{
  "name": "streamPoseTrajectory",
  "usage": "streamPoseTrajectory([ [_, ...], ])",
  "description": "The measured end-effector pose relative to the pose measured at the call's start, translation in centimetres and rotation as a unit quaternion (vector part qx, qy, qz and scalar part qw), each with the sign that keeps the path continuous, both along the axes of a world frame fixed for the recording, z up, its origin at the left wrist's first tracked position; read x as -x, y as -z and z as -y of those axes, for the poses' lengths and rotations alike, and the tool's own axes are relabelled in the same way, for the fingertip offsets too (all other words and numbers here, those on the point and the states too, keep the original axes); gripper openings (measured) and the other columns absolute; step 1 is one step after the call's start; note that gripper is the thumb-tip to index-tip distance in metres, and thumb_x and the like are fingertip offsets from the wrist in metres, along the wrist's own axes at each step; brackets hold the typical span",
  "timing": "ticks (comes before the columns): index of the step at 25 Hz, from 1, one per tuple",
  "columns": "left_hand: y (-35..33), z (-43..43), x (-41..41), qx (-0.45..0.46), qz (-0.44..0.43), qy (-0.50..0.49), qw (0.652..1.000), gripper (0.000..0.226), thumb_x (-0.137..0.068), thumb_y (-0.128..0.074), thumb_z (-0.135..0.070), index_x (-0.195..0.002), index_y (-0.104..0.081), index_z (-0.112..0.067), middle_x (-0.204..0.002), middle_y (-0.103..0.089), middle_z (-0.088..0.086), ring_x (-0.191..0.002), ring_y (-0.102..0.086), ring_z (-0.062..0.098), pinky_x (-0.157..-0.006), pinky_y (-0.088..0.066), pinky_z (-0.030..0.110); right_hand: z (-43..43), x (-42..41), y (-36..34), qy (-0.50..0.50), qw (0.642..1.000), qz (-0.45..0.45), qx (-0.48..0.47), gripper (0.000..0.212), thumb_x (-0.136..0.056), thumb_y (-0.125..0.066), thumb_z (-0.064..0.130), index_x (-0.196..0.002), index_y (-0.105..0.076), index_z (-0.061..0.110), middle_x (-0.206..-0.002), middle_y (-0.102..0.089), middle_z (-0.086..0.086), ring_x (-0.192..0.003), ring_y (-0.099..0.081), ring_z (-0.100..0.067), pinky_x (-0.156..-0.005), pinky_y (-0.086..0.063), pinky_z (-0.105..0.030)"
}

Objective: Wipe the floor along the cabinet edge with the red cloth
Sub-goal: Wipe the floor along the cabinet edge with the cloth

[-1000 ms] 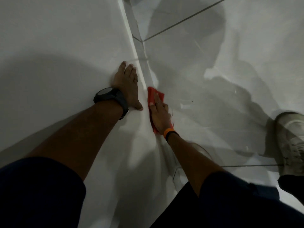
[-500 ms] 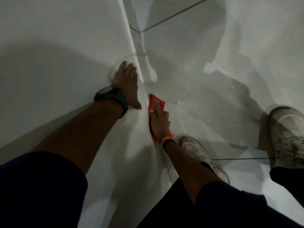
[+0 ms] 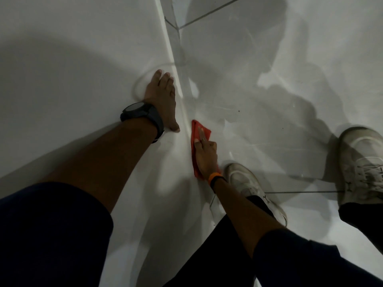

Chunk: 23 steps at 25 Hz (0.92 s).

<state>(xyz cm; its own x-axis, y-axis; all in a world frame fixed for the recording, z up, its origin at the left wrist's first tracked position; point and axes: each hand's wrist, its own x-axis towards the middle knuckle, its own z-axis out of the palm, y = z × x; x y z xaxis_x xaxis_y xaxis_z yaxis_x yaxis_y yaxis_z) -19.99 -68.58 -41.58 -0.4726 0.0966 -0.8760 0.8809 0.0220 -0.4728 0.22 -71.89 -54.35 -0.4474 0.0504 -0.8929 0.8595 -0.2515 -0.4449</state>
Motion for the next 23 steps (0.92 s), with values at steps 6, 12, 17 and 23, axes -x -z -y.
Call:
streamPoseTrajectory([
  [6,0.3,0.5,-1.5,-0.004,0.003,-0.006,1.0,0.132,-0.077,-0.044,-0.092,-0.162,0.001,-0.001,-0.169,0.005,0.02,-0.159,0.007,0.034,-0.129,0.008,0.049,-0.5,3.6,1.2,0.017,0.999,-0.028,-0.007,0.056,-0.108,-0.029,0.053,-0.161,-0.013,0.043,-0.159,-0.032,-0.018,-0.145,-0.035,-0.046,-0.125,-0.017,-0.067],
  [12,-0.4,1.1,-3.1,0.0,0.01,-0.016,1.0,0.131,-0.078,-0.044,-0.09,-0.162,0.002,0.0,-0.169,0.007,0.02,-0.159,0.008,0.034,-0.129,0.008,0.049,1.7,-3.4,0.3,-0.016,1.0,0.007,0.012,0.057,-0.107,-0.028,0.059,-0.158,-0.006,0.051,-0.161,-0.028,-0.017,-0.144,-0.037,-0.047,-0.125,-0.02,-0.067],
  [17,0.0,1.4,-4.4,0.011,0.017,-0.014,1.0,0.131,-0.078,-0.046,-0.09,-0.162,0.002,0.0,-0.169,0.006,0.021,-0.159,0.007,0.035,-0.129,0.008,0.049,1.0,-0.9,0.9,-0.011,0.999,-0.029,-0.004,0.059,-0.107,-0.028,0.059,-0.16,-0.006,0.046,-0.161,-0.027,-0.019,-0.146,-0.034,-0.046,-0.124,-0.018,-0.069],
  [23,-0.3,1.9,-5.8,0.005,0.034,-0.023,0.999,0.129,-0.08,-0.047,-0.088,-0.161,0.001,0.0,-0.169,0.007,0.022,-0.158,0.007,0.036,-0.129,0.007,0.05,1.2,-3.0,0.2,-0.04,0.997,-0.037,-0.056,0.054,-0.11,-0.033,0.047,-0.161,-0.025,0.031,-0.145,-0.046,-0.021,-0.126,-0.054,-0.042,-0.118,-0.039,-0.051],
])
